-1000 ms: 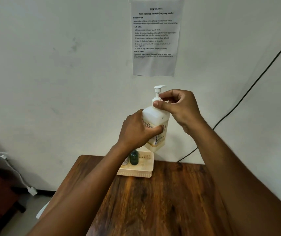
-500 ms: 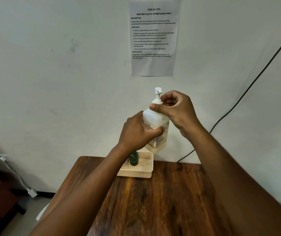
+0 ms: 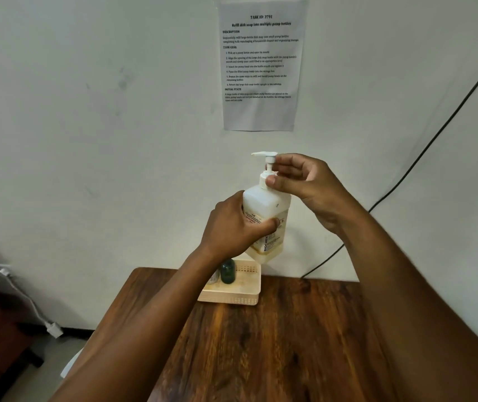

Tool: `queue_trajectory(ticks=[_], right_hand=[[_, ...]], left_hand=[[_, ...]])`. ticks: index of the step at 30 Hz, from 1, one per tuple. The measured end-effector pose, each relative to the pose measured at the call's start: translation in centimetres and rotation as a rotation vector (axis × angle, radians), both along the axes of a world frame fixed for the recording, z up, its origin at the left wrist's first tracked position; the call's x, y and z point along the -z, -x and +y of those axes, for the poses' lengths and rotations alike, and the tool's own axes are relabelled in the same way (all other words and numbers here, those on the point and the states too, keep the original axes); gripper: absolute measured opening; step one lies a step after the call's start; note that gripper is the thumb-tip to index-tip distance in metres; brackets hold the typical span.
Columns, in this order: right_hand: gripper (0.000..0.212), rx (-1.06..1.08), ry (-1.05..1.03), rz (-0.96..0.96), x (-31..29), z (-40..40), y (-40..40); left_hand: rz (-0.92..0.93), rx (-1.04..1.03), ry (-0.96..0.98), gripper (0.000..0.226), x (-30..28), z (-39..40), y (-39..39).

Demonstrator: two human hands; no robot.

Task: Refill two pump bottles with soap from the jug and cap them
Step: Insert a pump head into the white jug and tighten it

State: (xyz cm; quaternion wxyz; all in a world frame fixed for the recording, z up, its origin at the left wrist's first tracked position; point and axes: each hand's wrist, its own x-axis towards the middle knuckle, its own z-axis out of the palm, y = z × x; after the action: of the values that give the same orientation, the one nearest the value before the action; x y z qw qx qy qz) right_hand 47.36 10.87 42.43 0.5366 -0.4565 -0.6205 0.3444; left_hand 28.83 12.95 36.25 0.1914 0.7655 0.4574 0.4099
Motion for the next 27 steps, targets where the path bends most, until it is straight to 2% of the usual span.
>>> queue_trajectory(ticks=[3, 6, 13, 18, 27], right_hand=[[0.033, -0.113, 0.012, -0.02, -0.6, -0.2, -0.6], [0.025, 0.027, -0.05, -0.053, -0.1, -0.1, 0.3], [0.028, 0.244, -0.094, -0.122, 2.1, 0.3, 1.4], [0.028, 0.259, -0.125, -0.19, 2.2, 0.1, 1.2], [0.027, 0.335, -0.135, -0.136, 2.8, 0.9, -0.3]], left_hand=[[0.02, 0.02, 0.012, 0.07, 0.1, 0.2, 0.0], [0.016, 0.003, 0.015, 0.072, 0.5, 0.2, -0.2], [0.019, -0.025, 0.035, 0.073, 2.0, 0.3, -0.6], [-0.012, 0.025, 0.07, 0.072, 2.5, 0.9, -0.6], [-0.124, 0.141, 0.16, 0.082, 3.7, 1.8, -2.1]])
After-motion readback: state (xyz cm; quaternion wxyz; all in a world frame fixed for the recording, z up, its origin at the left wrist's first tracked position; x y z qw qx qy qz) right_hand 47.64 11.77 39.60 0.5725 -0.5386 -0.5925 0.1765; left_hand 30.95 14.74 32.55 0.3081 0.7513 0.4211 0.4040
